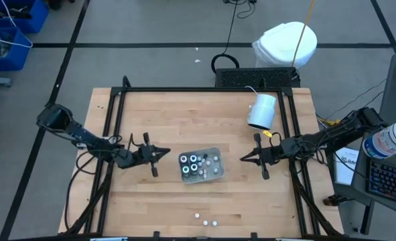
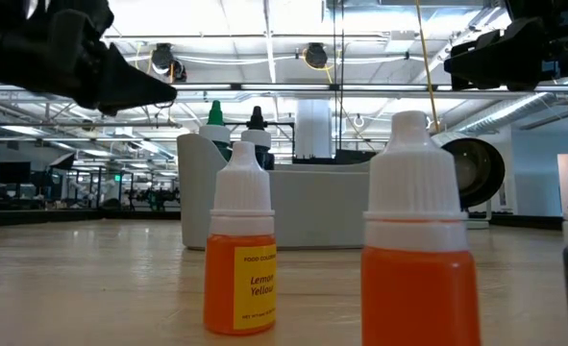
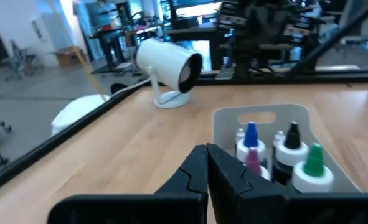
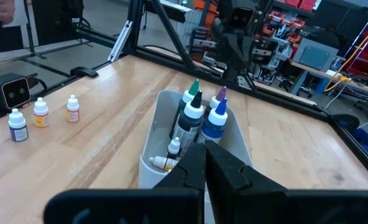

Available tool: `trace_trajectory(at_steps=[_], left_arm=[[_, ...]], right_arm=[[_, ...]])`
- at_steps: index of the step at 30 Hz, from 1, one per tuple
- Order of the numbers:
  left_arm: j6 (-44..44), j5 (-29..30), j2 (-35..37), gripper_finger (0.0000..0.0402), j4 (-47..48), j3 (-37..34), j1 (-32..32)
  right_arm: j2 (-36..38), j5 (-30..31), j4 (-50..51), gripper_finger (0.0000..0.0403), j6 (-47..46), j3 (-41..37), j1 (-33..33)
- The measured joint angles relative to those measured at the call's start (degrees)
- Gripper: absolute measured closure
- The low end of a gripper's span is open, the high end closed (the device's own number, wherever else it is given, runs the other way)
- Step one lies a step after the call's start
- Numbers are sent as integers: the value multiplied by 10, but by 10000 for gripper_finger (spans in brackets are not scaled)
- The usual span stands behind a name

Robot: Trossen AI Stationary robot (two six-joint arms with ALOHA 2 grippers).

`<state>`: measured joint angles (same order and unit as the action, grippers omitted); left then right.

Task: Pick & Place food coloring
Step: Put the small blue food coloring bottle into the gray bin

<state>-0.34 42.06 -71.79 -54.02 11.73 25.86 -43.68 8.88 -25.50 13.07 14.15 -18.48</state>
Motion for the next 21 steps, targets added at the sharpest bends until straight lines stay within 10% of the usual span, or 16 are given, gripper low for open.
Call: trace_trajectory(at_steps=[21], left_arm=[[8,-1,0,364,-2,0,-20]], right_arm=[[-4,-28,-14,403,-37,0,0]])
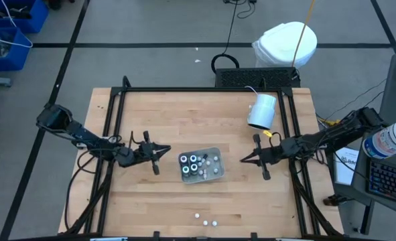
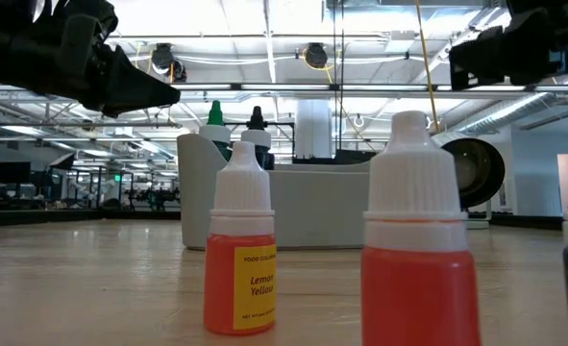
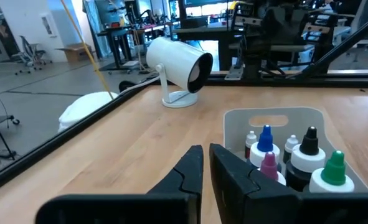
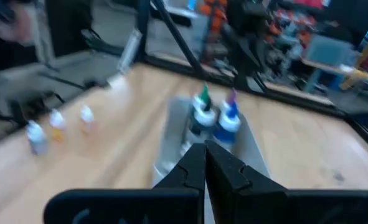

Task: Pick & Place food coloring
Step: Put the small blue food coloring bottle into the gray bin

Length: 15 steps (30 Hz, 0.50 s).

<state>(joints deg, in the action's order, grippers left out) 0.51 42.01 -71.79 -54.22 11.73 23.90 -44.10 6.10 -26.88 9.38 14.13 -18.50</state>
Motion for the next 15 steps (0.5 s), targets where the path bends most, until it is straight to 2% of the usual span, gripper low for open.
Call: trace_trajectory(at_steps=[4,15], left_arm=[[18,-1,0,364,0,0,0],[33,-1,0,364,4,0,0]], right_arm=[[-9,-15,-28,403,3,0,0],[-19,-15,-30,403,3,0,0]])
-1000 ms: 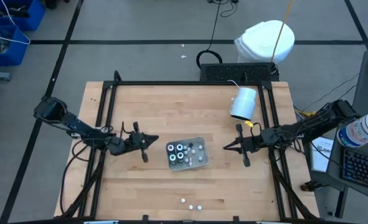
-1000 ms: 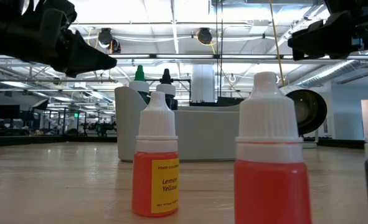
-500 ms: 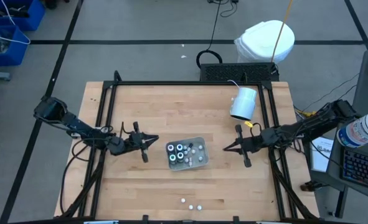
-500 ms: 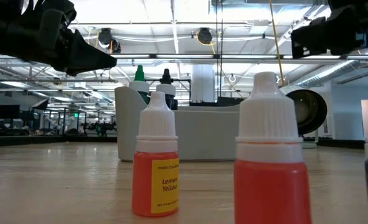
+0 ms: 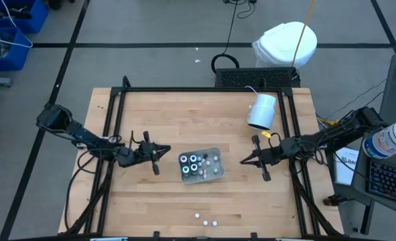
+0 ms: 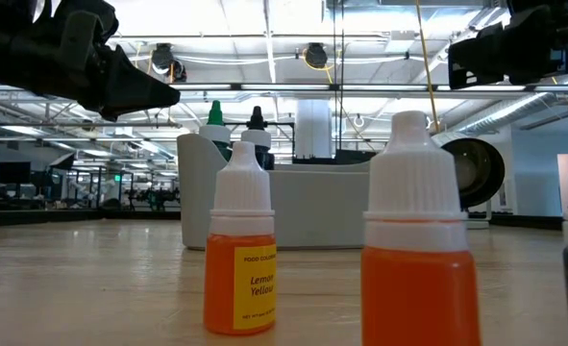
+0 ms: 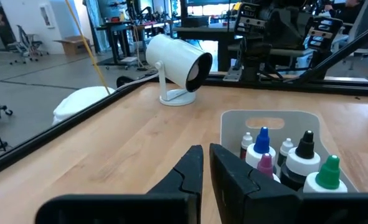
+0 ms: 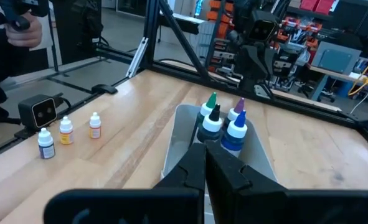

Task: Pick & Place food coloring
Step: Put the small blue food coloring bottle into the gray bin

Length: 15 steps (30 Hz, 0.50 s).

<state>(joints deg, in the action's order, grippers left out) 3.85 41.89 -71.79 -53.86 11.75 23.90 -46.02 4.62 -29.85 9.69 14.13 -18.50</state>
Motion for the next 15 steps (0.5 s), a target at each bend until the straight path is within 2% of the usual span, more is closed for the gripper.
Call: trace_trajectory(at_steps=[6,9,12,15], left_arm=[[-5,0,0,364,0,0,0],[-6,1,0,364,0,0,0],[-6,2,0,364,0,0,0],[-6,1,0,364,1,0,0]], right_arm=[[0,0,1,403,5,0,0],[-7,-3,-31,403,-26,0,-3],[-23,-3,-84,403,-41,2,-24],[-53,-4,-90,403,-20,19,-56]])
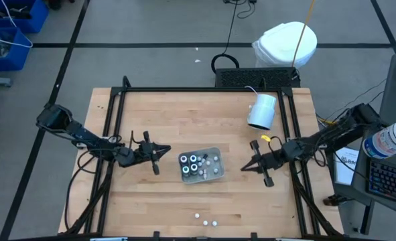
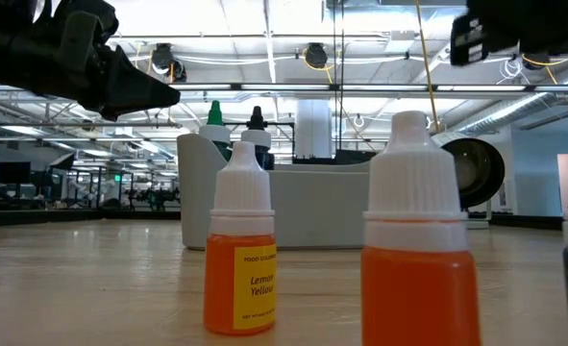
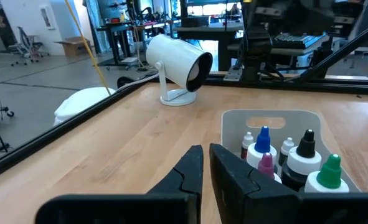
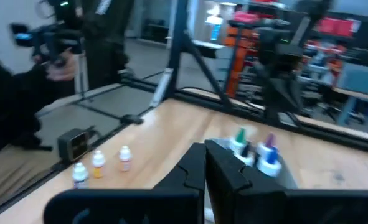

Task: Pick & Place food coloring
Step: Put the small blue food coloring bottle into the gray bin

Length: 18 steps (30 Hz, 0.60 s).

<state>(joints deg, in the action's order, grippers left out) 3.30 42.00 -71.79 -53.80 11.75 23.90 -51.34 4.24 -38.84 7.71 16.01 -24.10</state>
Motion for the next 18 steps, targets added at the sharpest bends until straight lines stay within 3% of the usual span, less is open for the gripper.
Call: trace_trajectory(at_steps=[12,18], left_arm=[[-1,-1,0,364,1,0,0],[-23,0,0,364,-1,0,0]], right_arm=[[-165,10,54,403,89,118,-91],[-234,102,68,403,67,173,-122]])
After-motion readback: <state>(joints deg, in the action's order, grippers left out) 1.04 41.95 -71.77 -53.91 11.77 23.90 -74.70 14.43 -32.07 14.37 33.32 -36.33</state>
